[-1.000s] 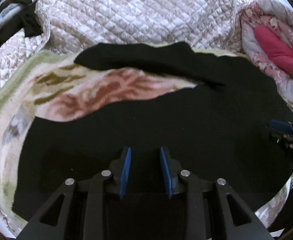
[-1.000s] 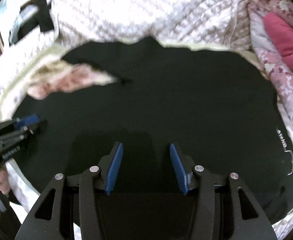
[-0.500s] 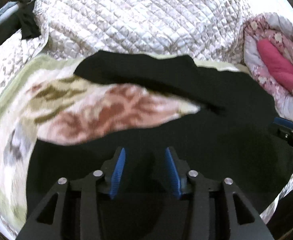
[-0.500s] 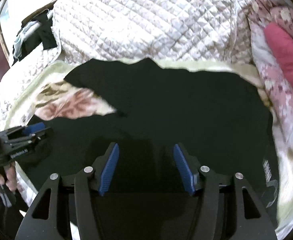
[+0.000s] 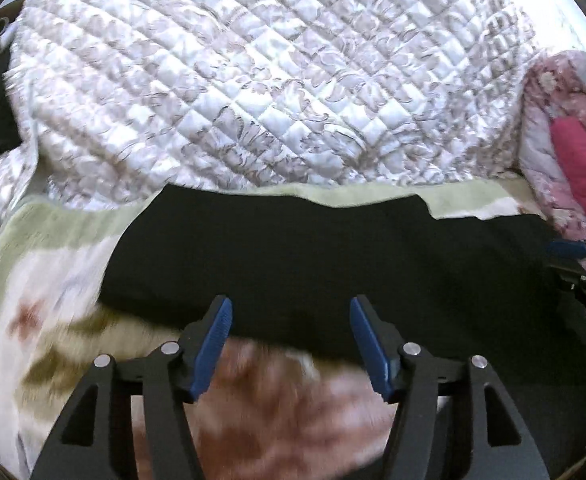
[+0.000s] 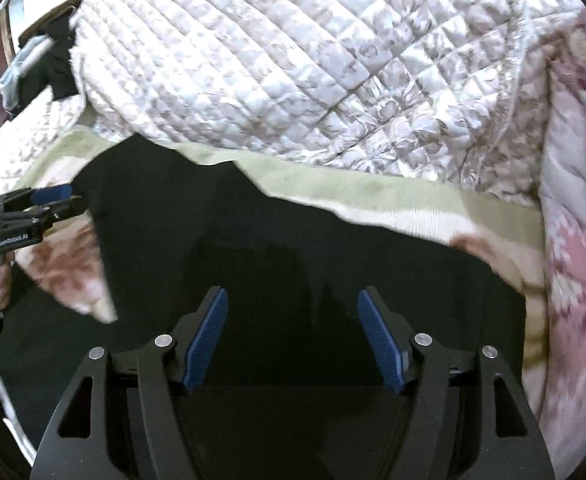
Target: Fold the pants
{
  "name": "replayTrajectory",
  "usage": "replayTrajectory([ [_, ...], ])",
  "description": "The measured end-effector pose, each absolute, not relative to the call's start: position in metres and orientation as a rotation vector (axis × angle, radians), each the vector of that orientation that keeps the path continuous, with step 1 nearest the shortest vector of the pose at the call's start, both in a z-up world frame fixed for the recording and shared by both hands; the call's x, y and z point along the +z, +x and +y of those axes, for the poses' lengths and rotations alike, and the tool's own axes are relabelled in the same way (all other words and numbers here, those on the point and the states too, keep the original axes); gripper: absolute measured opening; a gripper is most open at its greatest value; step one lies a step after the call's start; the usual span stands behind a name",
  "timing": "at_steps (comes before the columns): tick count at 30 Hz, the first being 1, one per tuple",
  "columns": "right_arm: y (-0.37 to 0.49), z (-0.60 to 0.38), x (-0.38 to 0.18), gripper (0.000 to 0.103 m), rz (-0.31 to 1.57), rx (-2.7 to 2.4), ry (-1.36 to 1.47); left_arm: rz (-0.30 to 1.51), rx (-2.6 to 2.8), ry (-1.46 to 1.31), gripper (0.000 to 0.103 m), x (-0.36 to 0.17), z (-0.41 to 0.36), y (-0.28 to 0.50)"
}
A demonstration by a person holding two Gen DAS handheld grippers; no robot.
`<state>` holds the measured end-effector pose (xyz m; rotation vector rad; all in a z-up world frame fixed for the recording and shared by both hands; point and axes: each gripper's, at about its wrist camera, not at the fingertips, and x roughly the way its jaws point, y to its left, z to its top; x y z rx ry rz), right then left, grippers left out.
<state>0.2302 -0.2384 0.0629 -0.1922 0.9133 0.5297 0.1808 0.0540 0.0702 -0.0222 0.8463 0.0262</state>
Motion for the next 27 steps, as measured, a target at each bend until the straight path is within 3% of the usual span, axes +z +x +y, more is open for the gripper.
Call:
replayTrajectory([
  [14, 0.331, -0.203, 0.009, 0.068, 1.022, 0.549, -0.288, 0.935, 0.047, 0.016, 0.066, 0.012, 0.048, 0.25],
  [15, 0.332, -0.201, 0.009, 0.066, 1.024, 0.544, -0.289, 0.937, 0.054, 0.032, 0.066, 0.01, 0.046, 0.251],
  [16, 0.331, -0.199, 0.009, 0.051, 1.022, 0.553, -0.289, 0.938, 0.062, 0.049, 0.065, 0.007, 0.044, 0.252],
  [17, 0.33, -0.195, 0.01, 0.027, 1.012, 0.565, -0.297, 0.938, 0.075, 0.07, 0.06, 0.005, 0.041, 0.252],
  [18, 0.327, -0.192, 0.012, 0.015, 1.001, 0.572, -0.311, 0.935, 0.086, 0.087, 0.052, 0.004, 0.04, 0.253],
  [19, 0.323, -0.188, 0.014, 0.009, 0.993, 0.563, -0.329, 0.93, 0.095, 0.099, 0.047, 0.004, 0.039, 0.252],
  [21, 0.316, -0.183, 0.019, 0.008, 0.98, 0.548, -0.352, 0.915, 0.073, 0.103, 0.019, 0.009, 0.037, 0.25],
  [23, 0.308, -0.184, 0.03, 0.007, 0.958, 0.556, -0.339, 0.906, 0.073, 0.106, 0.005, 0.017, 0.035, 0.247],
  [27, 0.271, -0.196, 0.074, 0.007, 0.871, 0.587, -0.271, 0.869, 0.059, 0.055, 0.004, 0.04, 0.038, 0.227],
])
